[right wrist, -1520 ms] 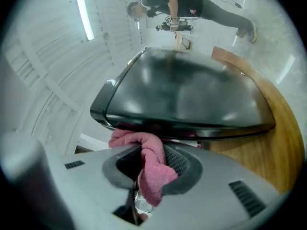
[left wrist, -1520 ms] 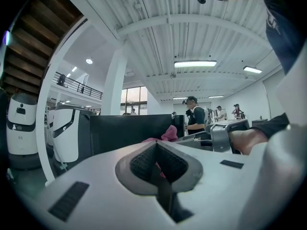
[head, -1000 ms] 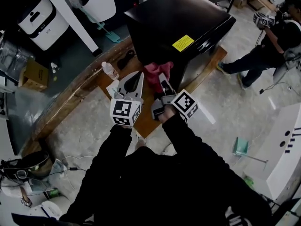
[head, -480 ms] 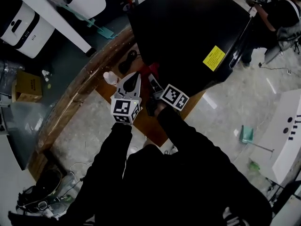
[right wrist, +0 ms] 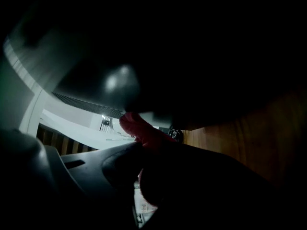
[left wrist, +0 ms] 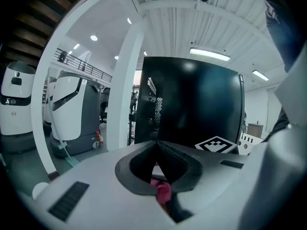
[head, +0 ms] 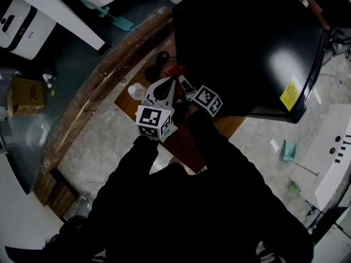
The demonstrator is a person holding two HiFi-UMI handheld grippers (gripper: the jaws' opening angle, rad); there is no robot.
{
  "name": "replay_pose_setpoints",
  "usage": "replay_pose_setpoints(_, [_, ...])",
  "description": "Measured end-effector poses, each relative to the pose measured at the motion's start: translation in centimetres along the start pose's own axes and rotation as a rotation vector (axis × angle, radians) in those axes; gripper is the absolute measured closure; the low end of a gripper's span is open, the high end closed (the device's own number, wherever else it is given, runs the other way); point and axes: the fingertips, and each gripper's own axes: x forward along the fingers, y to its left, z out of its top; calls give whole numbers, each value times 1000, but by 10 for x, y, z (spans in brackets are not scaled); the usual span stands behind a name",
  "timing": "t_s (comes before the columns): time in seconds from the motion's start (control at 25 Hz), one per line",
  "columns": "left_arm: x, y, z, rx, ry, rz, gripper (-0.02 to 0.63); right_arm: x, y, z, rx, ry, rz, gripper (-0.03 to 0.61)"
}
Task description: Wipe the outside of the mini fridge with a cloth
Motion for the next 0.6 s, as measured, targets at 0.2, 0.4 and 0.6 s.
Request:
replay_pose_setpoints(0.2, [6,9,-14,8,38,-40,607,23,-23,16,85,-92,-37,483])
replay_pose_setpoints(0.4, [11,20,-23,-1,53,-60,607,27,-28,23,106,-147,-34,483])
replay_pose_setpoints(0.6, [17,12,-28,-8,66,-90,607,5,-37,29,116,-179,-65,485])
